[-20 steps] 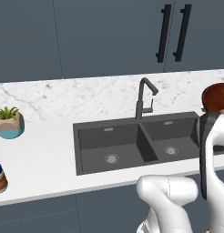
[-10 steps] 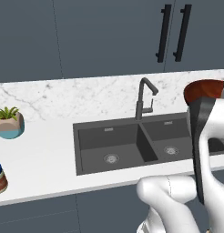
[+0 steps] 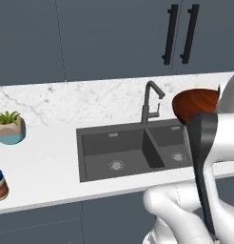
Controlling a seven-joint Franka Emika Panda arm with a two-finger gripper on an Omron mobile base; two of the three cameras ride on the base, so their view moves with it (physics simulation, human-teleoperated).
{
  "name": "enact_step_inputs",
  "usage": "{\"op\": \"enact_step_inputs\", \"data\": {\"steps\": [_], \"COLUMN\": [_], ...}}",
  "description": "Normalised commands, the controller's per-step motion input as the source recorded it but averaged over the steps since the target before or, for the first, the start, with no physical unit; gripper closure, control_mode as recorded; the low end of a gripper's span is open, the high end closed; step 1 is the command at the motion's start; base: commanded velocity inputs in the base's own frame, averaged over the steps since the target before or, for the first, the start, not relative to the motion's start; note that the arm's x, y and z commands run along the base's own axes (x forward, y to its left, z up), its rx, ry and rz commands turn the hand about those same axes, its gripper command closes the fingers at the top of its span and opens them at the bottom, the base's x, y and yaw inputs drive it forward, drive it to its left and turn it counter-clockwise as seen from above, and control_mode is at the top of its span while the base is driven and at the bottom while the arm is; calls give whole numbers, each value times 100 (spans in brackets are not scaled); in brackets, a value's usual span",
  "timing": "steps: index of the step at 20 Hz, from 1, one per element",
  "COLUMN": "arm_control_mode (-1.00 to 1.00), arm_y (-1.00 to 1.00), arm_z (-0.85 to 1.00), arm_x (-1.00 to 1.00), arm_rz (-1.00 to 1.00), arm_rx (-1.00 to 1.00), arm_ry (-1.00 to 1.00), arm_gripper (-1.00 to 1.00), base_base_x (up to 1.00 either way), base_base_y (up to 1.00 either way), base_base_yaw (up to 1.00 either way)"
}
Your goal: Pick the sweet potato from the sink and place it in the bowl. Then pick the bowl and place it in the microwave. Then close the microwave door and press the start button.
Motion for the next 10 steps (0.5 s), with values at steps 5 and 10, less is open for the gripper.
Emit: {"op": "enact_step_inputs", "data": {"steps": [5,10], "arm_control_mode": [100,100], "arm_y": [0,0], "arm_z": [0,0], "arm_x": [0,0], "arm_rz": [0,0], "arm_rx": [0,0], "arm_ry": [0,0], "arm_gripper": [100,100], "base_base_x": [-99,-68], "base_base_y": [27,48], "base_base_yaw": [27,76]}}
